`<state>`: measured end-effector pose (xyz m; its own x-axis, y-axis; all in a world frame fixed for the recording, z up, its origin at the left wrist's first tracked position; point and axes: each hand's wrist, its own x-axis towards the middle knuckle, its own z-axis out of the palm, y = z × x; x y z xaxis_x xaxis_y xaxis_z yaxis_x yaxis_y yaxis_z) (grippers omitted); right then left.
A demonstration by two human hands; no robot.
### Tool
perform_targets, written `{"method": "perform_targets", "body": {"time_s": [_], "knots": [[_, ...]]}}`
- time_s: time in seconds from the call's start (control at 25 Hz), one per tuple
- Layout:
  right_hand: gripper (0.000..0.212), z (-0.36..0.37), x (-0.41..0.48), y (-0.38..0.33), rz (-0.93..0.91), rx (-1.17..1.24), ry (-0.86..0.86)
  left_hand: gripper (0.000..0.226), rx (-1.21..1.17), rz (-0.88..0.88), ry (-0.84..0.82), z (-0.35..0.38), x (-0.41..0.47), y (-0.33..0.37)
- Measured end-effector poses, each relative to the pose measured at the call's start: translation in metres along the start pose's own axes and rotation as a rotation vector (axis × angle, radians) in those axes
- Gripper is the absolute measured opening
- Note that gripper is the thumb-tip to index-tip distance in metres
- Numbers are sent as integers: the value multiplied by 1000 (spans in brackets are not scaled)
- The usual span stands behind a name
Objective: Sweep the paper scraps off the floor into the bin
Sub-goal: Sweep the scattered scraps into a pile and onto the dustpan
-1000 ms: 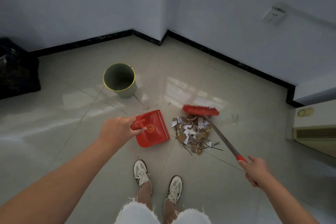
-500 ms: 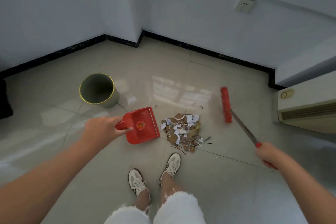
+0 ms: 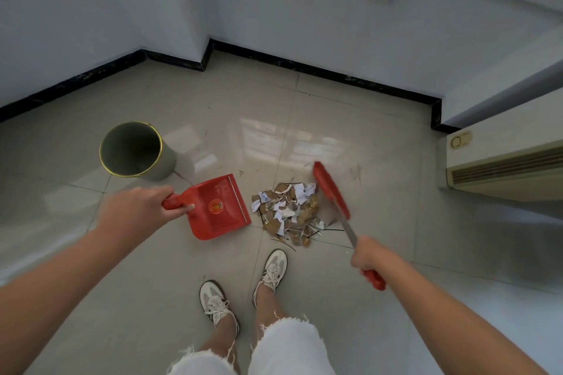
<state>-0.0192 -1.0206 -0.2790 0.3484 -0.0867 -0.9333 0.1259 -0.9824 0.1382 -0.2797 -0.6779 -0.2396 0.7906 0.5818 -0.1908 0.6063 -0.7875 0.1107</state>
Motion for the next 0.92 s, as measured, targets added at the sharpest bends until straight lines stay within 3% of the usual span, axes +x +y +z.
{"method": "perform_targets", "body": {"time_s": [0.08, 0.24, 0.36, 0.48, 0.64, 0.8, 0.92], "knots": [[12, 23, -7, 7, -17, 80, 6, 61, -10, 44, 4, -1, -3, -2], [27, 16, -13, 52, -47, 217, 160, 64, -31, 122, -15, -3, -4, -16], [23, 8, -22, 99, 11, 266, 219, 76, -23, 157, -7, -4, -5, -25], [14, 11, -22, 114, 139, 291, 198, 72, -21, 187, -9, -4, 0, -22], [34, 22, -2, 88, 233, 359, 17, 67, 21, 218, -19, 4, 11, -21], [35, 63, 1, 28, 201, 574, -69, 49, -12, 274, -47, 1, 22, -27], [34, 84, -12, -23, 170, 667, -65, 48, -22, 297, -81, 0, 27, -48]]}}
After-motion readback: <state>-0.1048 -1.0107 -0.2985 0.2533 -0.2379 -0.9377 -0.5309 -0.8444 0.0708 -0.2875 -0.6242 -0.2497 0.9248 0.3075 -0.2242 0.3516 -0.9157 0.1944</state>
